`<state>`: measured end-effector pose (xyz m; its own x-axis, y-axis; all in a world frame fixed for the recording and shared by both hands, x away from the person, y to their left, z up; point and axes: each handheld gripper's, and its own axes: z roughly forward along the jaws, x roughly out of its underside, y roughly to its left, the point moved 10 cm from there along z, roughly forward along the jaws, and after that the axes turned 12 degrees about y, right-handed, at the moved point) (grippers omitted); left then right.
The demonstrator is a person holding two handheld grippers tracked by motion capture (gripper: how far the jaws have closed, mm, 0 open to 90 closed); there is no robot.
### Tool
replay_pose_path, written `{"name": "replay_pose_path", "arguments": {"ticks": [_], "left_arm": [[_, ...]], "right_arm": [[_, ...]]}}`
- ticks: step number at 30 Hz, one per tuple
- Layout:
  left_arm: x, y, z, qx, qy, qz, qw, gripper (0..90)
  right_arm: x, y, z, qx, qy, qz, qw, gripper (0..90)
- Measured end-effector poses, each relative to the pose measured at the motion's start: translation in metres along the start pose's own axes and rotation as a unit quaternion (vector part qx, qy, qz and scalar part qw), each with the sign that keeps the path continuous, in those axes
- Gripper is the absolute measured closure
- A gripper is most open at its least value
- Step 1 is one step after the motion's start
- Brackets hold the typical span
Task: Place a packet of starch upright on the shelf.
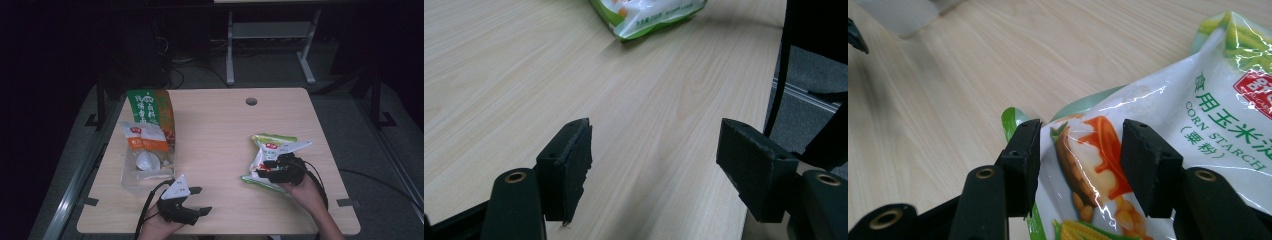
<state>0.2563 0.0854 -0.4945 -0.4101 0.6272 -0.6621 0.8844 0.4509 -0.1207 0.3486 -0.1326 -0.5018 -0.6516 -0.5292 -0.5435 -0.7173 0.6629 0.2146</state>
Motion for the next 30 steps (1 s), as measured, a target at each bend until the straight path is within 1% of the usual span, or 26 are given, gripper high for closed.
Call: {"name": "replay_pose_path", "arguments": {"ticks": [3, 4, 8, 10, 11, 12, 13, 15, 16, 18, 19, 20, 21, 22, 26, 27, 28, 29, 30], "left_arm": [[0.0, 0.0, 0.0, 0.0, 0.0, 0.0, 1.0, 30.1], [0.0, 0.0, 0.0, 0.0, 0.0, -0.001, 1.0, 30.1], [0.0, 0.001, -0.001, -0.001, 0.0, 0.0, 1.0, 30.1], [0.001, 0.001, -0.002, -0.001, 0.0, 0.0, 1.0, 30.1], [0.001, 0.001, -0.002, -0.001, -0.001, 0.0, 1.0, 30.1], [0.001, 0.001, -0.002, -0.001, -0.001, 0.0, 1.0, 30.1], [0.0, 0.001, -0.002, -0.002, -0.001, 0.0, 1.0, 30.1], [0.0, 0.001, -0.002, -0.001, -0.001, -0.001, 1.0, 30.1], [0.0, 0.002, -0.002, -0.001, -0.002, -0.002, 1.0, 30.1], [0.0, 0.002, -0.002, -0.002, -0.002, -0.002, 1.0, 30.1], [0.0, 0.002, -0.002, -0.002, -0.002, -0.002, 1.0, 30.1], [0.0, 0.002, -0.002, -0.002, -0.002, -0.001, 1.0, 30.1], [0.0, 0.002, -0.002, -0.002, -0.002, 0.0, 1.0, 30.1], [0.0, 0.002, -0.002, -0.002, -0.001, 0.0, 1.0, 30.1], [0.0, 0.001, -0.001, -0.002, 0.0, 0.001, 1.0, 30.1], [0.0, 0.001, -0.001, -0.002, 0.0, 0.001, 1.0, 30.1], [0.0, 0.002, -0.001, -0.003, 0.0, 0.001, 1.0, 30.1], [0.0, 0.002, -0.001, -0.003, 0.0, 0.001, 1.0, 30.1], [0.0, 0.002, -0.001, -0.003, 0.0, 0.001, 1.0, 30.1]], "right_arm": [[-0.002, 0.004, 0.002, -0.002, 0.002, -0.006, 1.0, 50.6], [-0.004, 0.007, 0.004, -0.005, 0.003, -0.011, 0.9999, 50.8], [-0.004, 0.008, 0.005, -0.006, 0.007, -0.018, 0.9998, 50.5], [-0.004, 0.006, 0.002, -0.016, 0.013, -0.01, 0.9997, 49.9], [-0.004, 0.005, 0.001, -0.017, 0.015, -0.002, 0.9997, 48.0], [-0.005, 0.001, -0.001, -0.014, 0.016, 0.004, 0.9998, 47.2], [-0.005, 0.001, -0.001, -0.014, 0.016, 0.004, 0.9998, 47.2], [-0.006, -0.003, -0.005, -0.01, 0.007, 0.004, 0.9999, 46.6], [-0.006, -0.009, -0.011, -0.005, 0.001, 0.008, 1.0, 45.9], [-0.006, -0.016, -0.017, 0.001, -0.002, 0.019, 0.9998, 45.6], [-0.006, -0.016, -0.017, 0.001, -0.002, 0.019, 0.9998, 45.6], [-0.004, -0.024, -0.022, 0.008, -0.007, 0.027, 0.9996, 43.9], [-0.004, -0.024, -0.022, 0.008, -0.007, 0.027, 0.9996, 43.9], [-0.002, -0.032, -0.026, 0.013, -0.007, 0.041, 0.999, 42.0], [0.007, -0.05, -0.031, 0.026, -0.001, 0.071, 0.9972, 40.2], [0.007, -0.05, -0.031, 0.026, -0.001, 0.071, 0.9972, 40.2], [0.011, -0.057, -0.032, 0.036, 0.001, 0.077, 0.9964, 38.7], [0.012, -0.061, -0.031, 0.041, 0.002, 0.079, 0.996, 38.5], [0.014, -0.063, -0.031, 0.043, 0.005, 0.086, 0.9953, 37.5]]}}
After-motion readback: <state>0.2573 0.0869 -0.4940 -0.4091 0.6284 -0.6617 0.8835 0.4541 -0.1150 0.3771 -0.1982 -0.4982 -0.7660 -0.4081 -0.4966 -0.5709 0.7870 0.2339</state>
